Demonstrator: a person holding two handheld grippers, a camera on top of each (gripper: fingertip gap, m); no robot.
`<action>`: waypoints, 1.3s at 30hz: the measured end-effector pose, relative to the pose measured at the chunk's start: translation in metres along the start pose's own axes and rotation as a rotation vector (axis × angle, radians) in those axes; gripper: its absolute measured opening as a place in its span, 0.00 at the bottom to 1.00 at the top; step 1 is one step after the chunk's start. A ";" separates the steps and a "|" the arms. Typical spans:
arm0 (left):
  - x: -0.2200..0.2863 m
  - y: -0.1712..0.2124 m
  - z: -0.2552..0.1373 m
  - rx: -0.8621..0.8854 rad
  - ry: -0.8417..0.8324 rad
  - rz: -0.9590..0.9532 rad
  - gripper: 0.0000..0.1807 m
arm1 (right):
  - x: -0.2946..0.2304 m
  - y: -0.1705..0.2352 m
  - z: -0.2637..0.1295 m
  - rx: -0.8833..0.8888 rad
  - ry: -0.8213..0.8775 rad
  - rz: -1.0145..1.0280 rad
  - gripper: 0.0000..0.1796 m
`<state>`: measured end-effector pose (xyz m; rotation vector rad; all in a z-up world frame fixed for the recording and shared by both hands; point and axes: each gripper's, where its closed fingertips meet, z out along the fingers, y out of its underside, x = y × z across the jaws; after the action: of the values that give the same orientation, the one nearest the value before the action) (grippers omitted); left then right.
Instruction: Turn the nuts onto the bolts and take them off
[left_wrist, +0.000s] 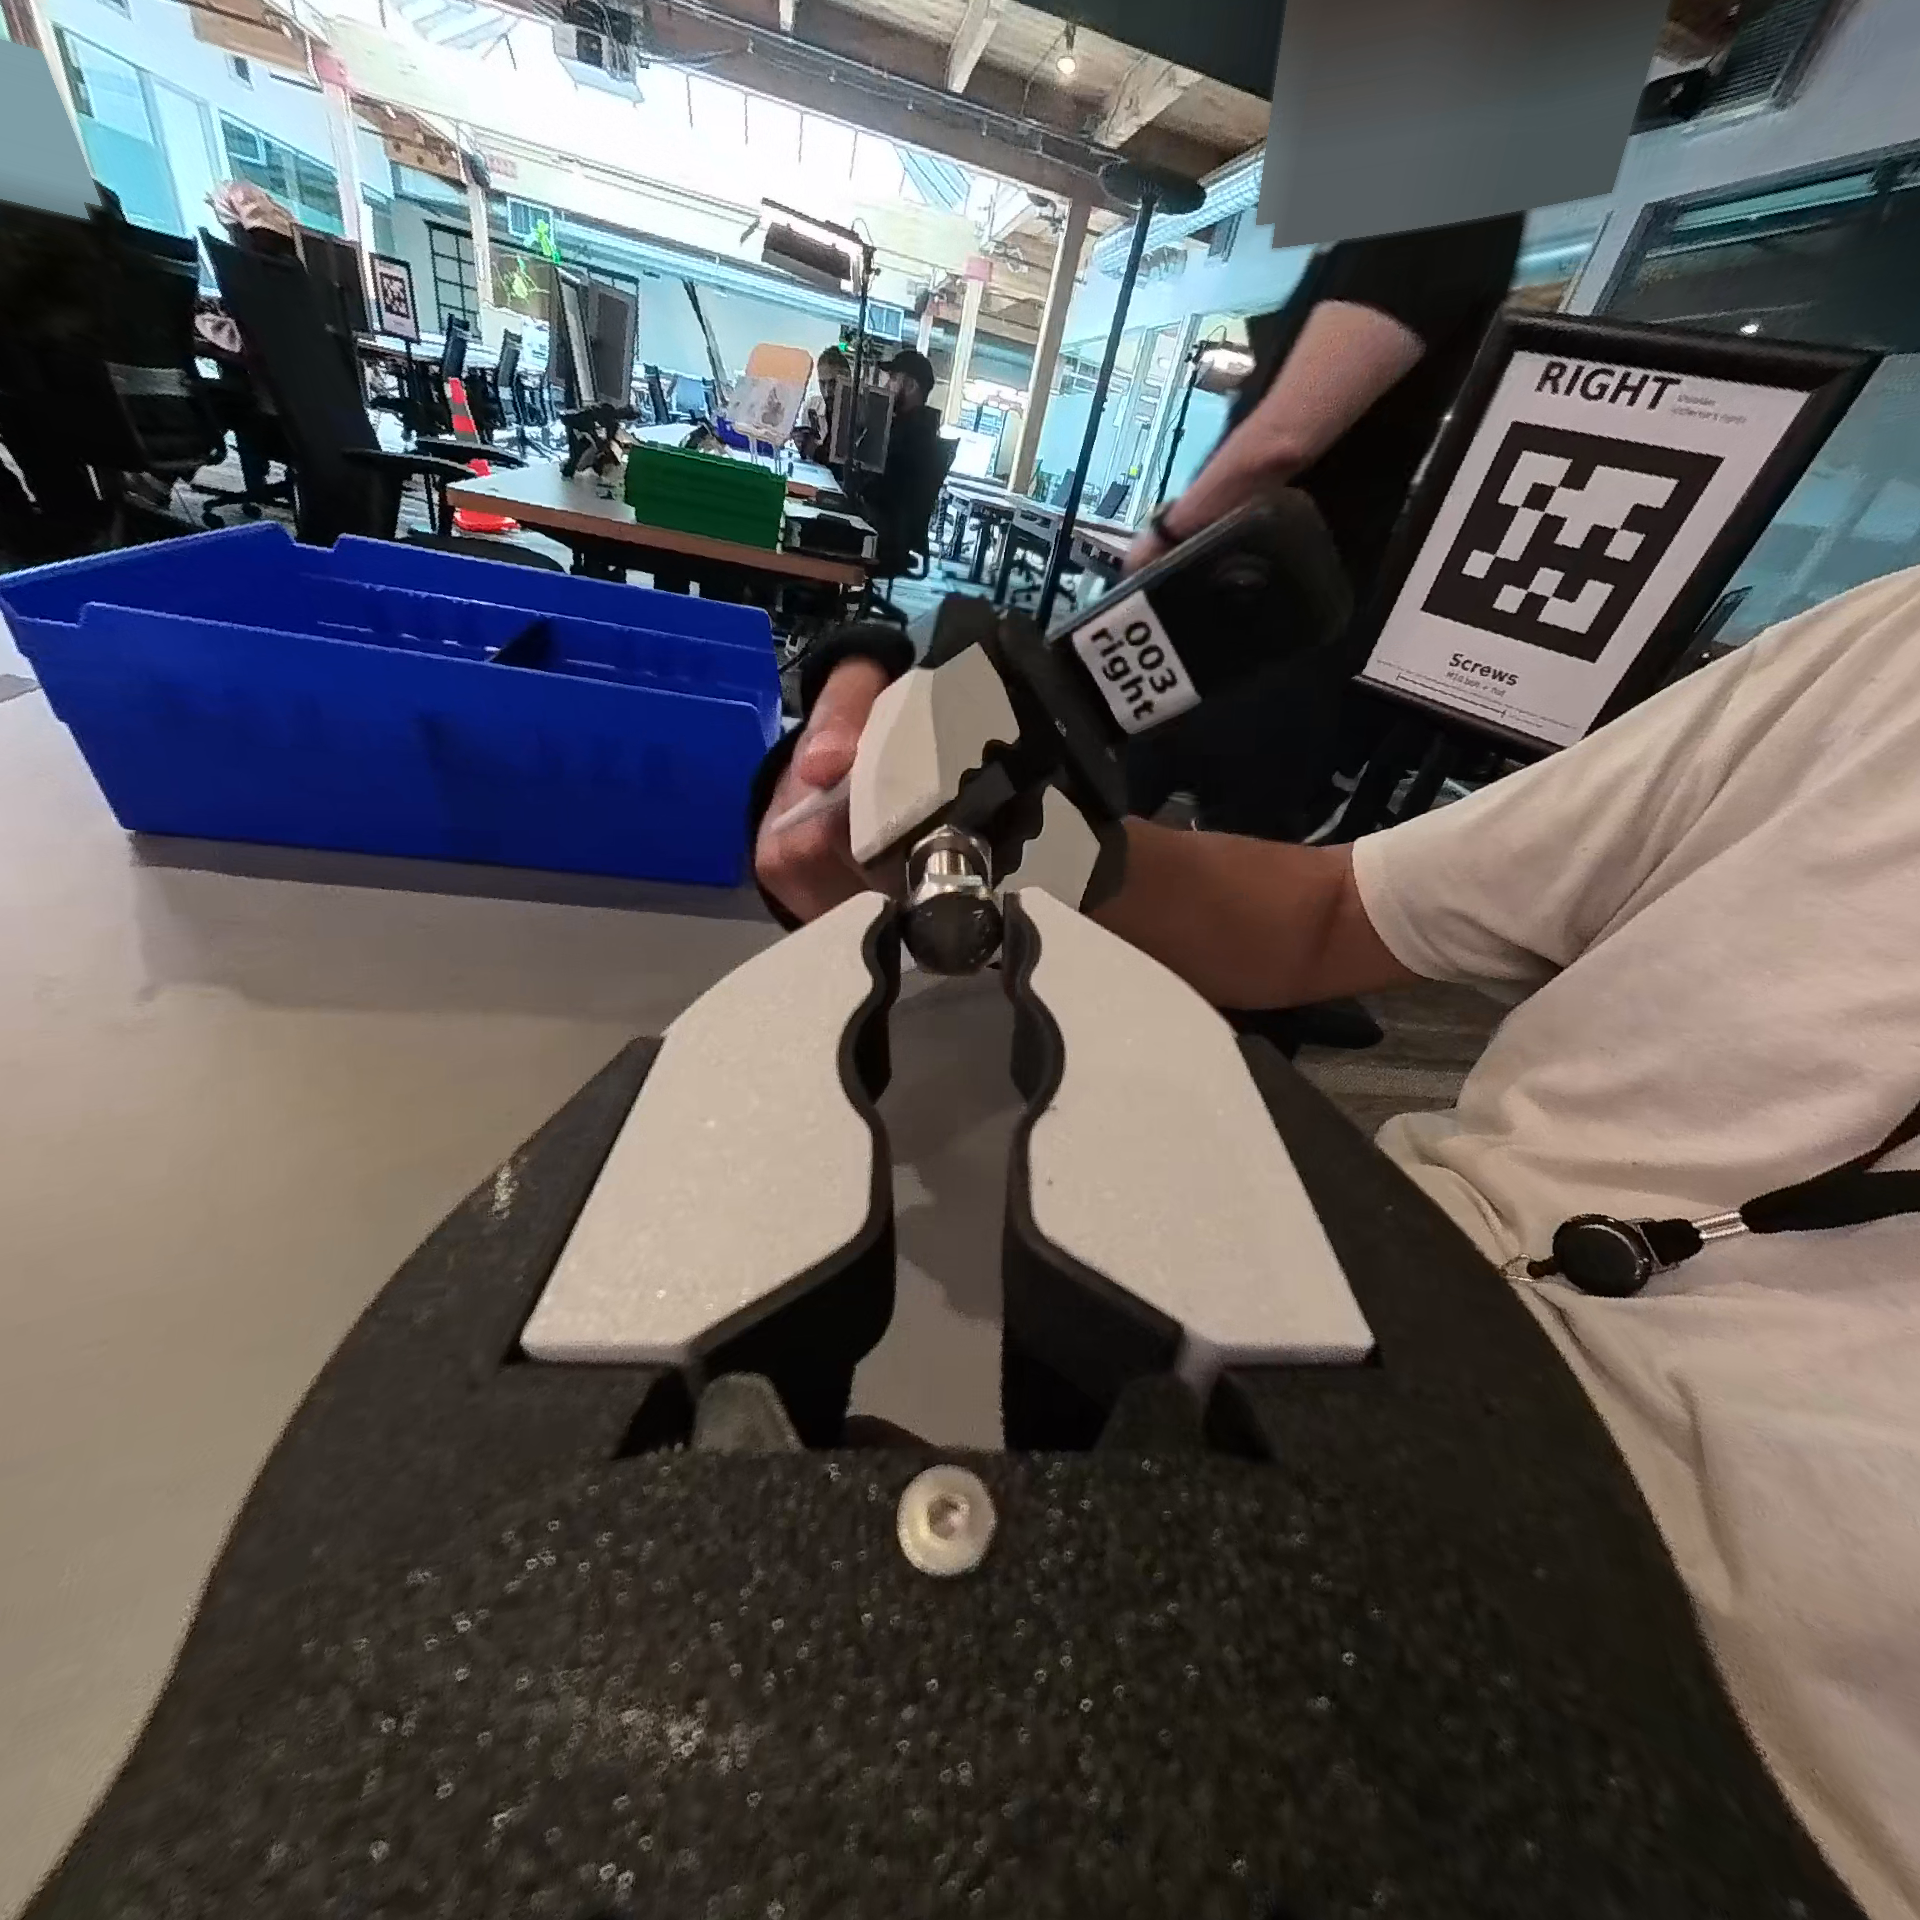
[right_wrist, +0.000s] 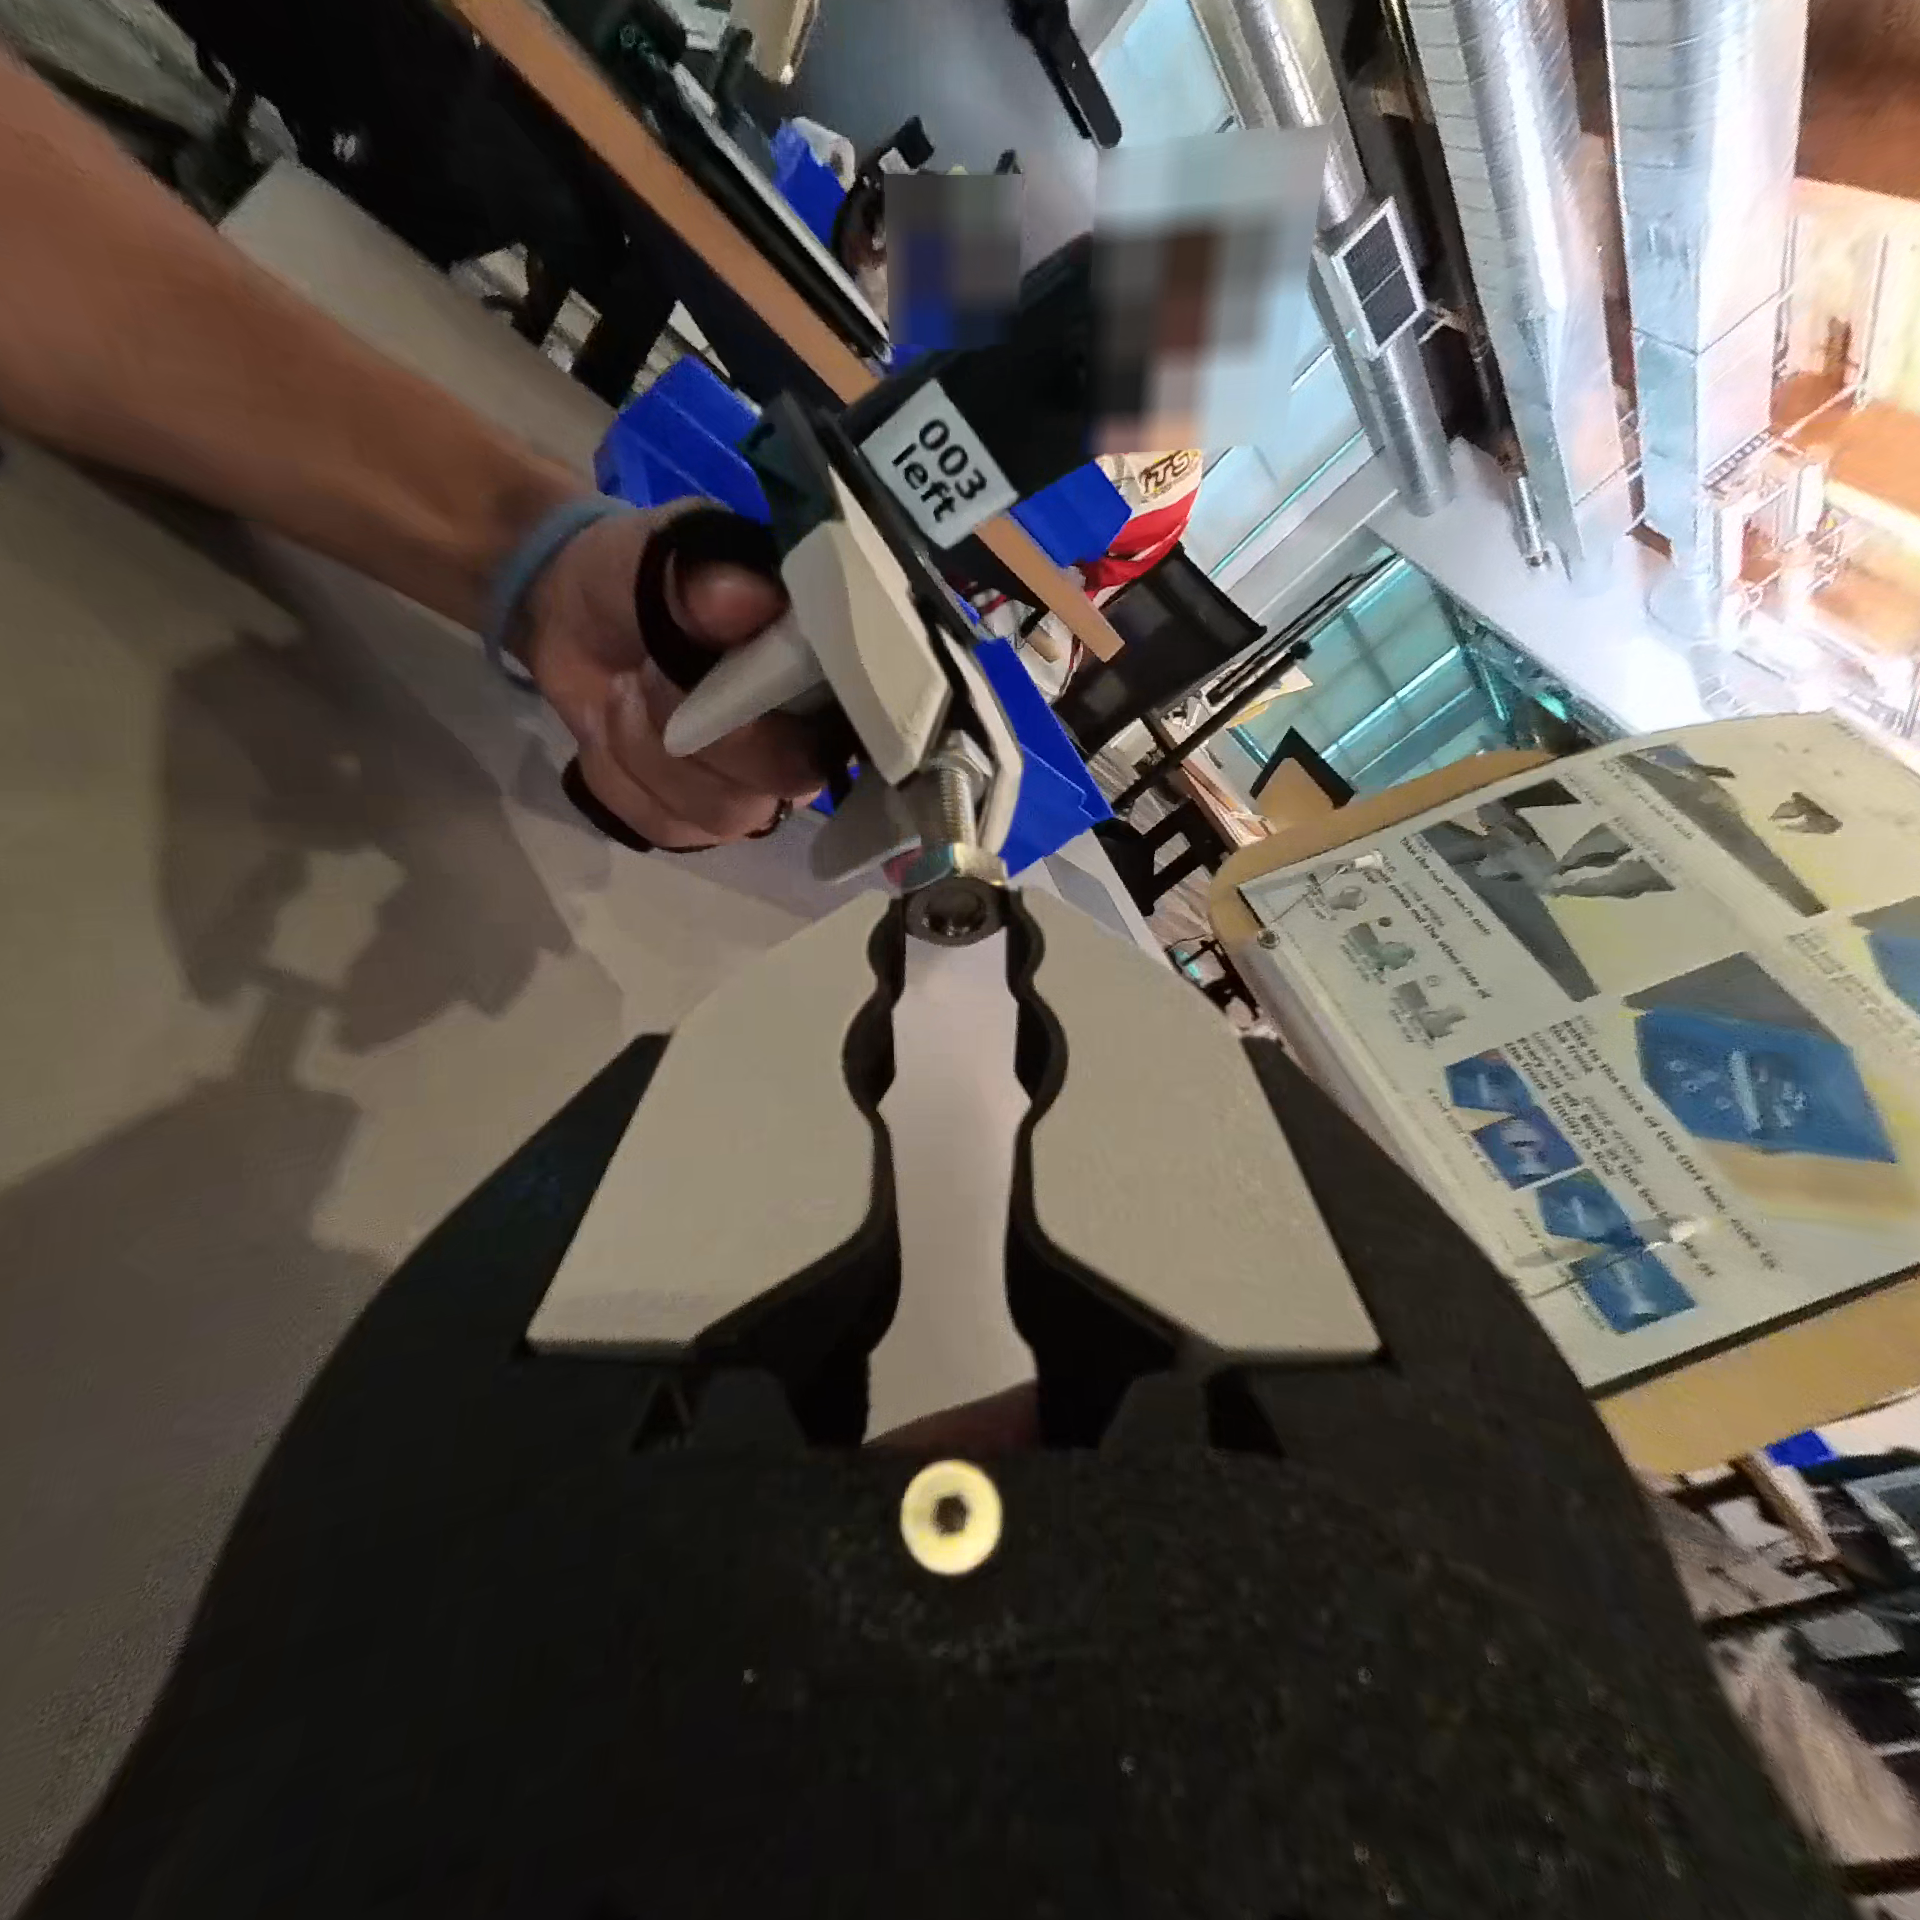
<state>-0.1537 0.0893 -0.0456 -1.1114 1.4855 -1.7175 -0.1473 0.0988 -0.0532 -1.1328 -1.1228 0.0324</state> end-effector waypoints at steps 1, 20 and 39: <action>0.001 0.000 0.000 0.001 0.007 -0.001 0.10 | -0.002 -0.001 0.000 0.008 -0.006 0.046 0.10; -0.006 -0.002 -0.005 -0.010 -0.053 0.049 0.10 | -0.002 -0.009 0.002 0.223 -0.274 1.082 0.10; 0.000 0.000 -0.003 -0.011 0.001 0.008 0.10 | -0.008 -0.006 -0.001 0.038 -0.094 0.429 0.32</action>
<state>-0.1563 0.0910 -0.0457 -1.1093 1.4997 -1.7068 -0.1529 0.0912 -0.0543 -1.3309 -0.9387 0.4423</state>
